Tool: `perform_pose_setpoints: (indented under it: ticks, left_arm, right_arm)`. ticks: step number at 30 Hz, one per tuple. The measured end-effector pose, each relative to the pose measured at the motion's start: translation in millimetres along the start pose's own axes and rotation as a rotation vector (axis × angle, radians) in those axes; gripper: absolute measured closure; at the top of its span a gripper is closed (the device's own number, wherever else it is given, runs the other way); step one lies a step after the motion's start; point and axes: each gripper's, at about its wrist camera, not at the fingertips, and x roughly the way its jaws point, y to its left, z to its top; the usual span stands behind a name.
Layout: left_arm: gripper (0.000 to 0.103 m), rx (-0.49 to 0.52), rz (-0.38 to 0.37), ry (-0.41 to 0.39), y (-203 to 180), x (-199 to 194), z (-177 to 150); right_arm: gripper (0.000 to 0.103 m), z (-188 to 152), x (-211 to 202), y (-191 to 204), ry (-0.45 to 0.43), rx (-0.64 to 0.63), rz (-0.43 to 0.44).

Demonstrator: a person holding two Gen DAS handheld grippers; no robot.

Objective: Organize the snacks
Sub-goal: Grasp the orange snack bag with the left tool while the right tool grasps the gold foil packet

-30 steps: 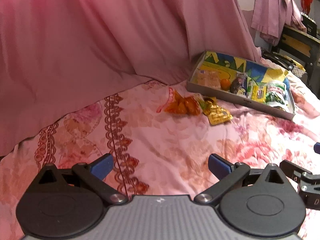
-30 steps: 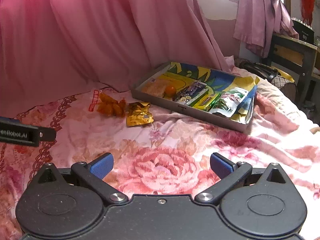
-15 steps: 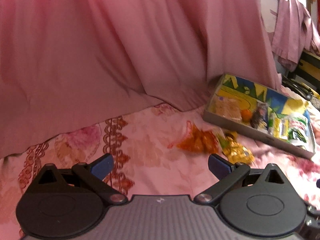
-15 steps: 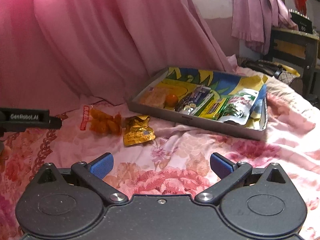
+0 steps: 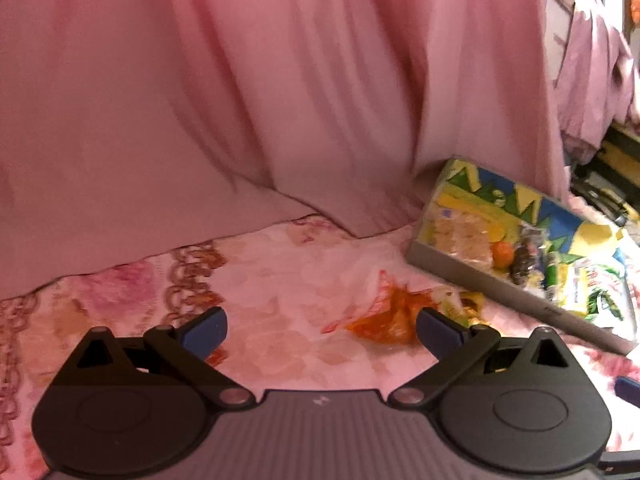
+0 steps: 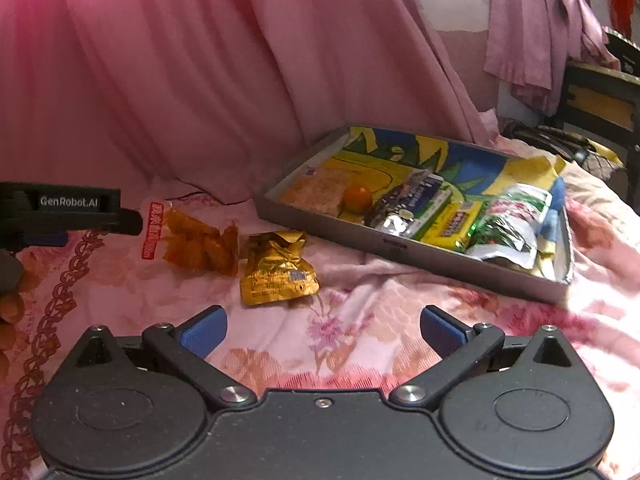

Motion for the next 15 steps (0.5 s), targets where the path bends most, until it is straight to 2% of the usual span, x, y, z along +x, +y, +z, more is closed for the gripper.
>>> perform_pose_setpoints:
  ticks: [10, 15]
  left_arm:
    - [0.000, 0.045, -0.095, -0.006, -15, 31, 5]
    - [0.000, 0.111, -0.146, 0.023, -23, 48, 6]
  right_arm:
    - [0.001, 11, 39, 5, -0.016, -0.026, 0.023]
    - [0.003, 14, 59, 3, 0.011, -0.028, 0.020]
